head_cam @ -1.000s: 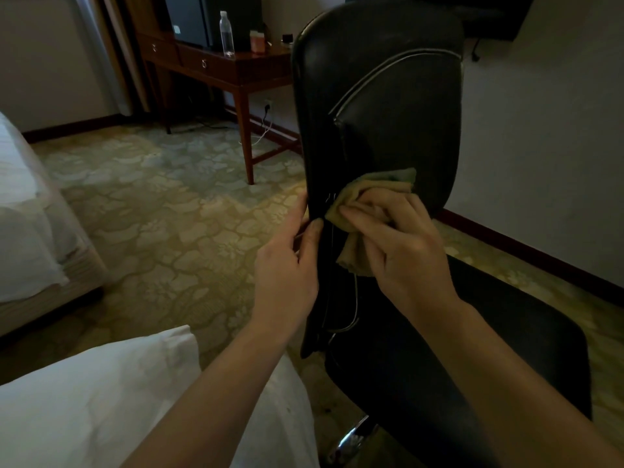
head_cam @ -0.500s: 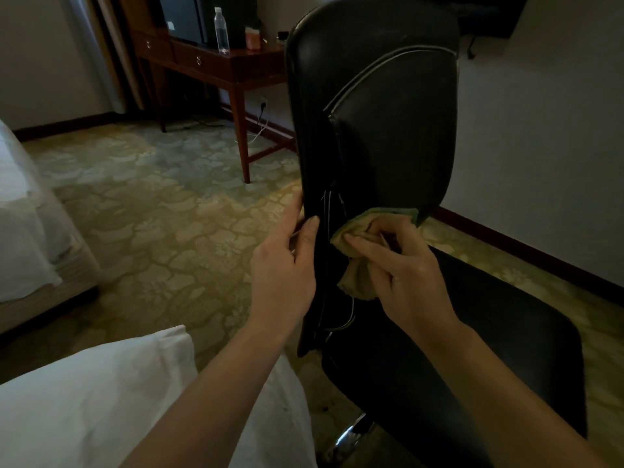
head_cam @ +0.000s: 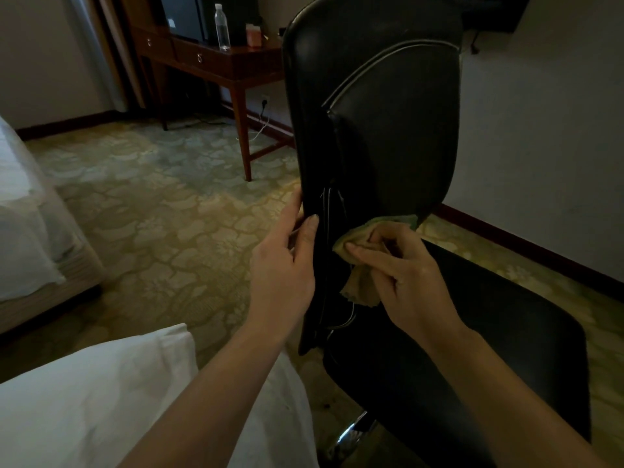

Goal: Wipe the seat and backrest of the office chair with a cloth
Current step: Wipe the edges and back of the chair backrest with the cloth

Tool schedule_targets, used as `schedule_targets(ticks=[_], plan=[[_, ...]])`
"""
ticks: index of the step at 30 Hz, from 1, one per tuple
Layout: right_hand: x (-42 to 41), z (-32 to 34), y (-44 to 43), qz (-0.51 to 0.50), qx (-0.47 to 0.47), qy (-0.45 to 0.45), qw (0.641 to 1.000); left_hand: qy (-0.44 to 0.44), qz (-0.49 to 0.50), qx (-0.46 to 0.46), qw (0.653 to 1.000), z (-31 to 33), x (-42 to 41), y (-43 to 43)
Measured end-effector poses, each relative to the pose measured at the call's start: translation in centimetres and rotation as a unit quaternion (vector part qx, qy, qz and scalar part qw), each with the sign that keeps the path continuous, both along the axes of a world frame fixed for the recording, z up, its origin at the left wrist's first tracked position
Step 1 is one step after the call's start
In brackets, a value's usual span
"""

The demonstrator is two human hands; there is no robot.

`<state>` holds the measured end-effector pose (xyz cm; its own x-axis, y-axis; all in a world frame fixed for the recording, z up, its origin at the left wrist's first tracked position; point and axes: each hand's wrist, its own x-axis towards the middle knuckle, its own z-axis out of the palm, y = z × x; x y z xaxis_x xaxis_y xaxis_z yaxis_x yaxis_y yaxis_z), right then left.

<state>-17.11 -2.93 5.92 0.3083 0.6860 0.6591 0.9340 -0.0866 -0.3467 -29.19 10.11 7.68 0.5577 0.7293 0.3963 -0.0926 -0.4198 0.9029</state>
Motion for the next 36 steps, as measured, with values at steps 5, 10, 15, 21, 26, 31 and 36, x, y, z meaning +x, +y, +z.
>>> schedule_targets(ticks=[5,10,15,21,26,31,36], plan=[[-0.4,1.1,0.4,-0.011,0.033,-0.011,0.999,0.007,-0.037,-0.017,0.999,-0.4,-0.4,0.1],[-0.5,1.9,1.2,-0.012,0.041,-0.028,0.999,0.018,-0.064,-0.036,0.997,-1.7,-1.2,0.1],[-1.1,2.3,1.3,-0.018,0.089,-0.02,0.996,0.019,-0.048,-0.027,0.998,-2.6,-1.3,0.3],[0.4,1.9,1.9,0.008,0.054,0.012,0.998,0.01,-0.034,-0.026,0.999,-2.9,-1.1,0.4],[0.1,-0.1,0.3,-0.006,-0.006,0.017,1.0,-0.005,-0.033,-0.039,0.999,-3.3,-0.8,0.3],[-0.2,-0.6,-0.3,-0.016,-0.012,0.006,1.0,-0.01,-0.019,-0.037,0.999,-3.5,-0.6,0.1],[-0.9,1.6,-0.2,0.011,0.05,0.015,0.999,-0.004,-0.018,-0.035,0.999,-3.6,-0.5,0.0]])
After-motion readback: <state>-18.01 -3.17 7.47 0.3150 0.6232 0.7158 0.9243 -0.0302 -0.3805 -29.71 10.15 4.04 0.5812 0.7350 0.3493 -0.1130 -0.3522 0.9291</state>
